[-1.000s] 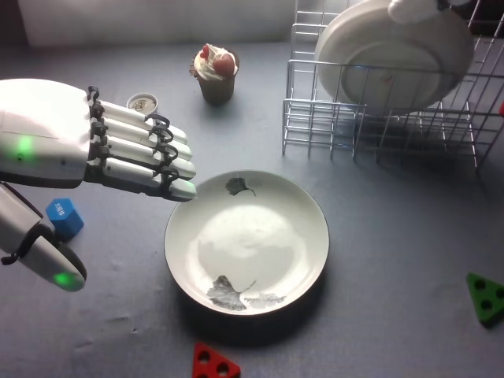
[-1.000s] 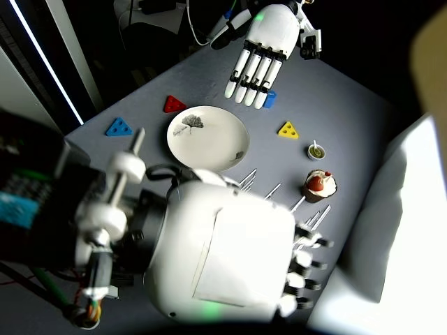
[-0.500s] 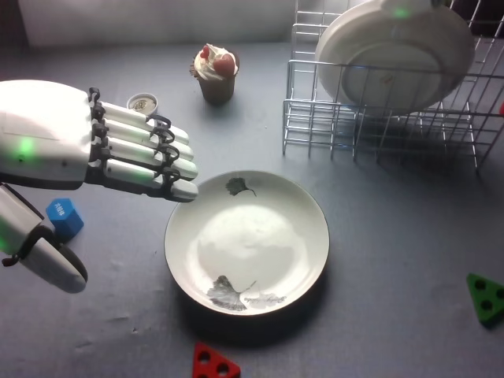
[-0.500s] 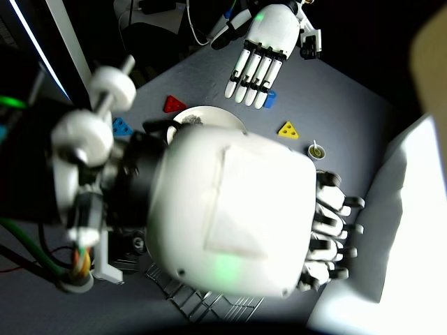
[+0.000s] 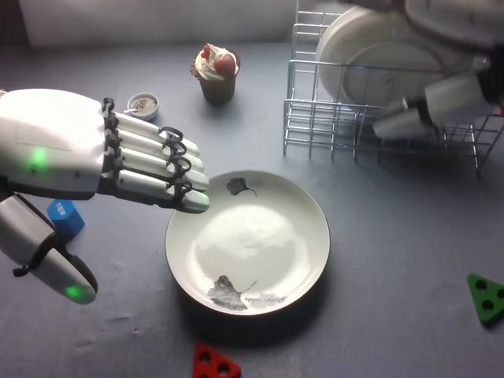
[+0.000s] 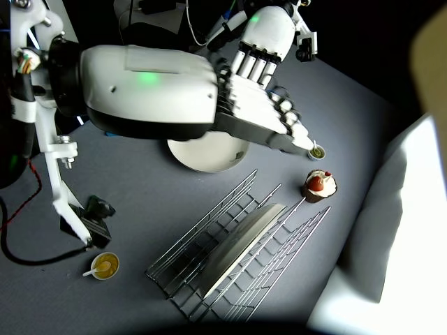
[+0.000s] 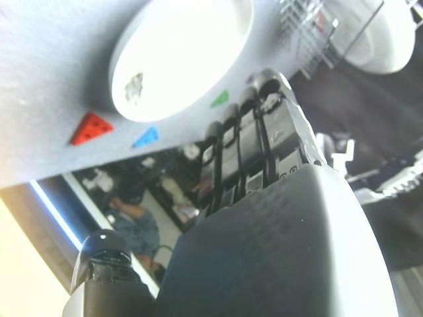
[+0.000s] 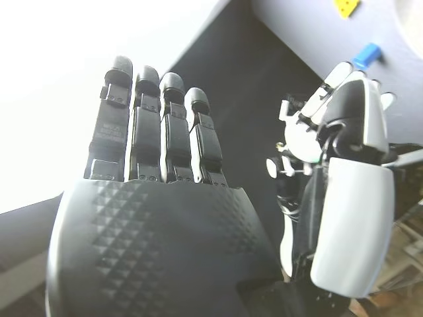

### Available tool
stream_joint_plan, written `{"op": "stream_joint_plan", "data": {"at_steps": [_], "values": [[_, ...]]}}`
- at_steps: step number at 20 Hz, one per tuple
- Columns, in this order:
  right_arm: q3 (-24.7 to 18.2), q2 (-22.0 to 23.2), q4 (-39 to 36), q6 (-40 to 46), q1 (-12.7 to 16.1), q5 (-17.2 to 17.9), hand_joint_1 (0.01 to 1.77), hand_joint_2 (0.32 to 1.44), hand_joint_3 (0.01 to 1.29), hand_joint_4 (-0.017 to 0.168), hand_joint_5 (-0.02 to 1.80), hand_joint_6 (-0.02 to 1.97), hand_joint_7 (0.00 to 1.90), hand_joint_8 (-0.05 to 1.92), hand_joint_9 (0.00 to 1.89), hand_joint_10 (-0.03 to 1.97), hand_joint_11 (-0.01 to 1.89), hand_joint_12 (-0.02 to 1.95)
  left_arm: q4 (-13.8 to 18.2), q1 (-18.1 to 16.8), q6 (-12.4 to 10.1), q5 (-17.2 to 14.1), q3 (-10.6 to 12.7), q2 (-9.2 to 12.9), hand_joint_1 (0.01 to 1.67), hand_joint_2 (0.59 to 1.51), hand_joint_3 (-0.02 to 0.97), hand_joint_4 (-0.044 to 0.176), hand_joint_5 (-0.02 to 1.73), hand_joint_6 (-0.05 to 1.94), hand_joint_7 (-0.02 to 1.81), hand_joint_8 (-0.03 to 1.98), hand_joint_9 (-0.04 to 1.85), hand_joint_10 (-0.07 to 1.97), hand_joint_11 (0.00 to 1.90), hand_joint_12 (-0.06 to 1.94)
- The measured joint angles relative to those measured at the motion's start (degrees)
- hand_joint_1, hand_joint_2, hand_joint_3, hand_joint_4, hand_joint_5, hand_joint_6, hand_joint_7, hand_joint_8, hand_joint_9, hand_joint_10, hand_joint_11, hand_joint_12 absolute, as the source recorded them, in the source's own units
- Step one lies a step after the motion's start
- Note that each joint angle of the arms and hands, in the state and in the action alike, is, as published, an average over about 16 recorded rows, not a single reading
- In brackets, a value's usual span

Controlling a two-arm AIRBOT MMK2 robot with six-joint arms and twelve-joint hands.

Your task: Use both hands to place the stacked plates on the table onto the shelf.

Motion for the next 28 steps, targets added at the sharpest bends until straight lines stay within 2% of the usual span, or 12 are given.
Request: {"op": "stream_joint_plan", "data": {"at_steps": [3,7,14,20,28], "values": [[-3.6,1.7,-0.5,-3.3,-4.5,3.6,0.77,0.86,0.01,0.005,0.14,0.02,0.18,0.01,0.20,0.01,0.25,0.01,0.6,0.6,0.5,0.9,-1.1,0.1,0.01,1.008,0.008,0.001,0.15,0.00,0.17,0.00,0.16,0.01,0.18,0.02],[-7.3,3.0,0.6,-7.7,-9.9,6.7,0.84,0.84,0.01,0.004,0.11,0.02,0.13,0.01,0.16,0.01,0.22,0.01,1.9,1.5,1.3,2.3,-2.8,0.1,0.01,1.010,0.009,0.001,0.15,0.00,0.17,0.00,0.17,0.01,0.18,0.02],[-11.0,3.1,3.0,-13.4,-16.4,10.6,0.99,0.83,0.01,0.004,0.11,0.02,0.10,0.02,0.15,0.01,0.21,0.02,4.1,3.6,3.1,5.6,-5.0,0.2,0.01,1.014,0.008,0.001,0.15,0.00,0.18,0.00,0.17,0.01,0.17,0.02],[-11.8,2.8,4.0,-15.3,-19.6,12.3,1.02,0.82,0.01,0.004,0.12,0.02,0.11,0.02,0.16,0.01,0.23,0.03,5.4,5.2,4.2,8.8,-5.9,-0.1,0.01,1.012,0.009,0.000,0.15,0.00,0.18,0.00,0.16,0.01,0.15,0.02],[-11.7,2.8,4.2,-15.4,-20.6,12.6,1.03,0.81,0.01,0.005,0.14,0.02,0.12,0.02,0.17,0.01,0.25,0.05,7.0,6.8,5.1,12.0,-6.2,-0.6,0.02,1.008,0.009,-0.004,0.12,-0.01,0.16,0.00,0.15,0.00,0.13,0.02]]}}
